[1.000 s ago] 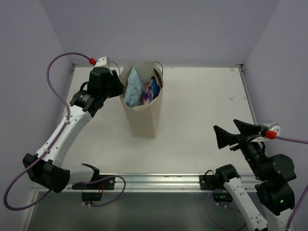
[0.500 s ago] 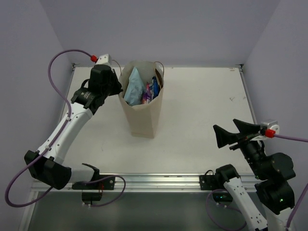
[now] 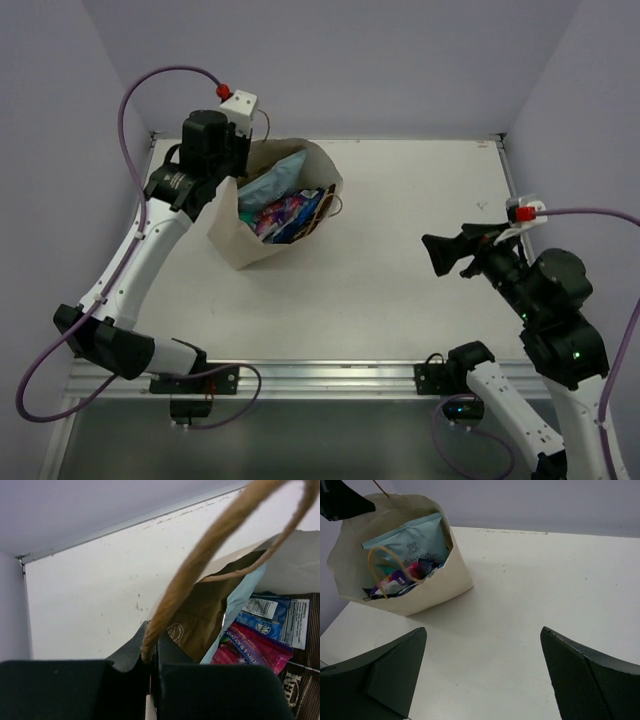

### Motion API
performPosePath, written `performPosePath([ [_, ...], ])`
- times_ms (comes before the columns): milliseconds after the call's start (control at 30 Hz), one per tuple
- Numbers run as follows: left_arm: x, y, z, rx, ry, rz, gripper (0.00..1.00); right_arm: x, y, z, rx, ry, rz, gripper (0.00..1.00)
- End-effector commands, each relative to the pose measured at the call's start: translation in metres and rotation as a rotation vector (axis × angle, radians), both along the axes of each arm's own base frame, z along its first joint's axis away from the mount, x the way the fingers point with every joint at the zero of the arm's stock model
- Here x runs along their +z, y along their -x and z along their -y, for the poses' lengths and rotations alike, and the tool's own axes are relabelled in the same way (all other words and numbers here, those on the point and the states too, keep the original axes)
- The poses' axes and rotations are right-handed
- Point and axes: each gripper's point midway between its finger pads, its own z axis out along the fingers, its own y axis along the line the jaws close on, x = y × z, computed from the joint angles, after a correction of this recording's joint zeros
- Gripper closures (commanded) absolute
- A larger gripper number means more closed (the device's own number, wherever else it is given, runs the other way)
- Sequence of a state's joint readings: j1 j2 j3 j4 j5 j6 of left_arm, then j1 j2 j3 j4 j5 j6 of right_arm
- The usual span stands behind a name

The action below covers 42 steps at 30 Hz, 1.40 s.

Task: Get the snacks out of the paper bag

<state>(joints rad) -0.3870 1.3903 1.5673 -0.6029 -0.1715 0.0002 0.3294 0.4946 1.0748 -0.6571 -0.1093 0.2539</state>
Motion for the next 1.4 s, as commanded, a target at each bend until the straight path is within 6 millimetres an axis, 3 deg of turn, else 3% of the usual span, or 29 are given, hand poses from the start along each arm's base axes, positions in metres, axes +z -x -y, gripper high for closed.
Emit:
performPosePath([
  [0, 0.076, 0.008, 0.008, -0.153, -0.04, 0.261, 1.0, 0.026, -0.003, -0.018, 0.087, -0.027, 0.007, 0.01],
  [33, 0.061, 0.012, 0.012, -0.185, -0.044, 0.233, 1.0, 0.03, -0.005, -0.026, 0.123, -0.039, 0.0, 0.01],
  [67, 0.062, 0.022, 0.018, -0.239, -0.037, 0.245, 1.0, 0.034, -0.007, -0.03, 0.142, -0.043, -0.004, 0.01],
  [100, 0.042, 0.026, 0.02, -0.263, -0.049, 0.207, 1.0, 0.048, -0.006, -0.034, 0.167, -0.049, 0.01, 0.01],
  [133, 0.034, 0.031, 0.024, -0.287, -0.058, 0.197, 1.0, 0.05, -0.007, -0.039, 0.193, -0.046, -0.004, 0.01],
  [200, 0.026, 0.04, 0.025, -0.302, -0.074, 0.192, 1.0, 0.056, -0.011, -0.059, 0.294, -0.038, -0.001, 0.01],
  [300, -0.006, 0.051, 0.028, -0.326, -0.098, 0.136, 1.0, 0.065, -0.015, -0.084, 0.395, 0.002, 0.056, 0.01],
  [467, -0.026, 0.058, 0.038, -0.358, -0.117, 0.105, 1.0, 0.061, -0.021, -0.135, 0.526, 0.094, 0.07, 0.02],
  [500, -0.029, 0.06, 0.04, -0.365, -0.118, 0.101, 1.0, 0.049, -0.038, -0.145, 0.482, 0.131, 0.033, 0.03],
  [600, -0.024, 0.061, 0.043, -0.358, -0.103, 0.106, 1.0, 0.04, -0.044, -0.175, 0.496, 0.139, -0.016, 0.03],
  [633, -0.022, 0.061, 0.044, -0.358, -0.099, 0.109, 1.0, 0.027, -0.056, -0.185, 0.466, 0.158, -0.056, 0.03],
  [700, -0.016, 0.064, 0.045, -0.357, -0.079, 0.12, 1.0, 0.026, -0.059, -0.203, 0.458, 0.128, -0.083, 0.04],
  [833, -0.007, 0.066, 0.045, -0.317, -0.049, 0.121, 1.0, 0.006, -0.07, -0.24, 0.415, 0.015, -0.205, 0.13],
  [867, -0.005, 0.066, 0.045, -0.308, -0.041, 0.118, 1.0, 0.009, -0.073, -0.247, 0.406, -0.023, -0.201, 0.14],
  [933, -0.002, 0.069, 0.051, -0.325, -0.039, 0.123, 1.0, -0.004, -0.076, -0.258, 0.376, -0.06, -0.259, 0.14],
  [1133, -0.005, 0.075, 0.055, -0.306, -0.048, 0.106, 1.0, -0.056, -0.102, -0.263, 0.17, -0.135, -0.419, 0.15],
  [1367, -0.006, 0.076, 0.053, -0.268, -0.029, 0.061, 1.0, -0.119, -0.104, -0.257, 0.018, -0.227, -0.578, 0.15],
])
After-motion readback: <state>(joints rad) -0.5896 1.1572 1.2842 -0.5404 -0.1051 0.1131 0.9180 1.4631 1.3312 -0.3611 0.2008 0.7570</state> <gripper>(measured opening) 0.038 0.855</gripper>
